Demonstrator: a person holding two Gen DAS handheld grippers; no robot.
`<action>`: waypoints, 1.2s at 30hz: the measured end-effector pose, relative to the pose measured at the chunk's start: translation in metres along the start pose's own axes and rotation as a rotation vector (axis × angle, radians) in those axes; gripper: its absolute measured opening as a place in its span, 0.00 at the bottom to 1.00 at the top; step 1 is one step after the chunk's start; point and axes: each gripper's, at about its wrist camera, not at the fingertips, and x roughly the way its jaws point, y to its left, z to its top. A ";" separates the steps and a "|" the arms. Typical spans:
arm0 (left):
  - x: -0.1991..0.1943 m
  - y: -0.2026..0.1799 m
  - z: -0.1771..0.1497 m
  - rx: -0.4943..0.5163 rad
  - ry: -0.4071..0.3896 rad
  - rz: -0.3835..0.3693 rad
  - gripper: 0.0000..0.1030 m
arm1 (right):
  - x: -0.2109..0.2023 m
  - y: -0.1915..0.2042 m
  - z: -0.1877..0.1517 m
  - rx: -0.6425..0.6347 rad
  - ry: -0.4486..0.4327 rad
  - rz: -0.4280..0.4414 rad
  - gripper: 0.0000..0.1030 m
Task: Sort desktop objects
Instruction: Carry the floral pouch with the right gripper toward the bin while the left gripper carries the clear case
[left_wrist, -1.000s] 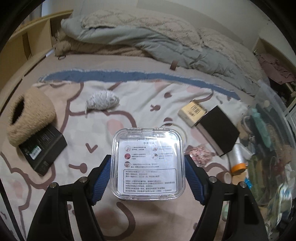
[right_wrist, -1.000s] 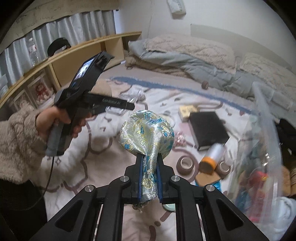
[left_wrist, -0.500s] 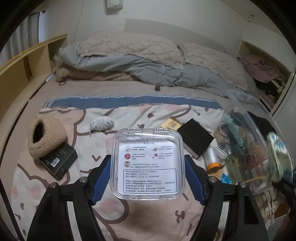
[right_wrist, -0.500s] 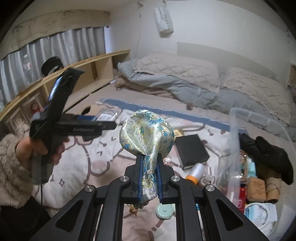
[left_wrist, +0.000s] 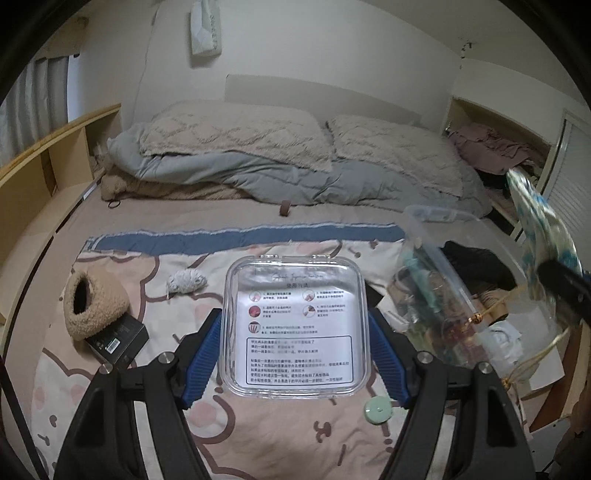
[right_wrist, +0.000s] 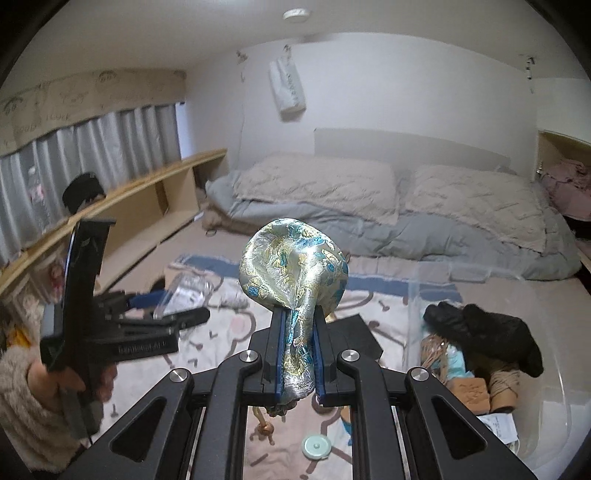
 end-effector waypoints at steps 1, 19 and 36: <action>-0.003 -0.002 0.002 0.000 -0.005 -0.006 0.73 | -0.003 0.000 0.002 0.007 -0.010 -0.004 0.13; -0.020 -0.068 0.024 0.069 -0.060 -0.125 0.73 | -0.057 -0.085 0.006 0.171 -0.145 -0.260 0.13; -0.005 -0.137 0.031 0.132 -0.076 -0.219 0.73 | -0.060 -0.168 -0.022 0.316 -0.106 -0.415 0.13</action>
